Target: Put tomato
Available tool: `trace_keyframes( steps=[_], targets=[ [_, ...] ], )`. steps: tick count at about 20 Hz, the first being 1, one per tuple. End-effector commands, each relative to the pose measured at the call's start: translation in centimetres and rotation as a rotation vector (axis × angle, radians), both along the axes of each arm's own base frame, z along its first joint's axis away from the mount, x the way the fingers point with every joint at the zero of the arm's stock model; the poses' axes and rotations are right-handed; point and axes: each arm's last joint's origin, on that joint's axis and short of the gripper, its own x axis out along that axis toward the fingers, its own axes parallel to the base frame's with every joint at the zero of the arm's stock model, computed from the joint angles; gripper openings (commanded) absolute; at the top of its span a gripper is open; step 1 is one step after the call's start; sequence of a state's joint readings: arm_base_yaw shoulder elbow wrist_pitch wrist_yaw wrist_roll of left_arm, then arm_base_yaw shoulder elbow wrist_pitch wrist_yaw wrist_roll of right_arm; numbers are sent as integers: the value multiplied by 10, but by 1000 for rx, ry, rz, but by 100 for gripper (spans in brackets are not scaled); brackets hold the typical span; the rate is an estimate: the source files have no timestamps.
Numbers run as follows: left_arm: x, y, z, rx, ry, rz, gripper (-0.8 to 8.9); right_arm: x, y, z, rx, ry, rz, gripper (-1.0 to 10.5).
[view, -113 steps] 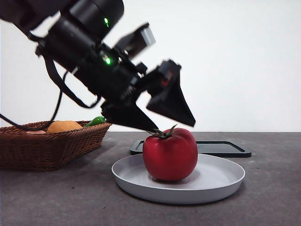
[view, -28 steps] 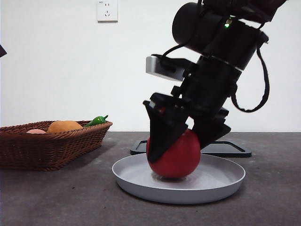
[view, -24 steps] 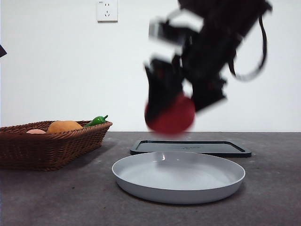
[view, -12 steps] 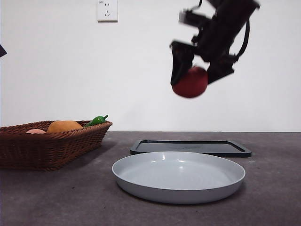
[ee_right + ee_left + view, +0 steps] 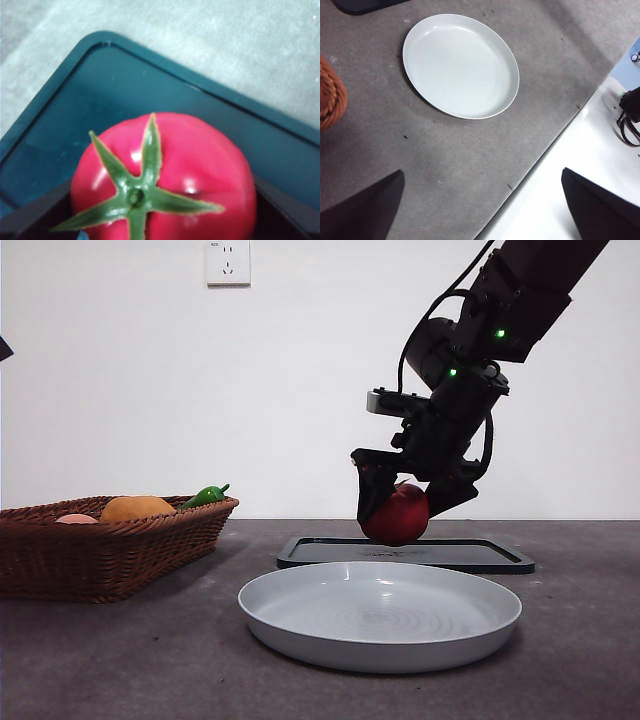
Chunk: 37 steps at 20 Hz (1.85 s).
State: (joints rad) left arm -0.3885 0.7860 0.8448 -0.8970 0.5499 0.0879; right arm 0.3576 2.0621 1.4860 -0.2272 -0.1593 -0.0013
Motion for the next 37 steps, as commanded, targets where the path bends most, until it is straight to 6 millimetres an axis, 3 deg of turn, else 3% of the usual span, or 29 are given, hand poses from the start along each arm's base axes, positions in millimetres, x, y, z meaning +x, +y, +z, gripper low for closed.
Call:
trace_keyframes(
  steps=[1, 6, 13, 17, 20, 24, 27, 32, 37],
  targets=[
    [1, -1, 4, -5, -15, -13, 495, 7, 4, -7, -5, -3, 8, 242],
    [1, -1, 4, -5, -15, -13, 496, 7, 3, -10, -7, 8, 6, 244],
    [0, -1, 4, -4, -13, -13, 495, 6, 3, -12, -11, 30, 9, 488],
    [0, -1, 4, -4, -12, -13, 495, 5, 3, -11, -3, 36, 3, 523],
    [0, -1, 4, -4, -12, -13, 495, 1, 1, 1, 6, 37, -7, 565],
    [0, -1, 4, -4, -13, -13, 495, -15, -4, 44, 25, 13, 2, 565],
    [0, -1, 4, -4, -14, -13, 495, -42, -13, 92, 59, -10, 27, 565],
    [0, -1, 4, -4, -13, -13, 495, -116, -37, 177, 122, -55, 107, 565],
    [0, -1, 4, -4, -14, -13, 495, -184, -63, 218, 116, -93, 109, 564]
  ],
)
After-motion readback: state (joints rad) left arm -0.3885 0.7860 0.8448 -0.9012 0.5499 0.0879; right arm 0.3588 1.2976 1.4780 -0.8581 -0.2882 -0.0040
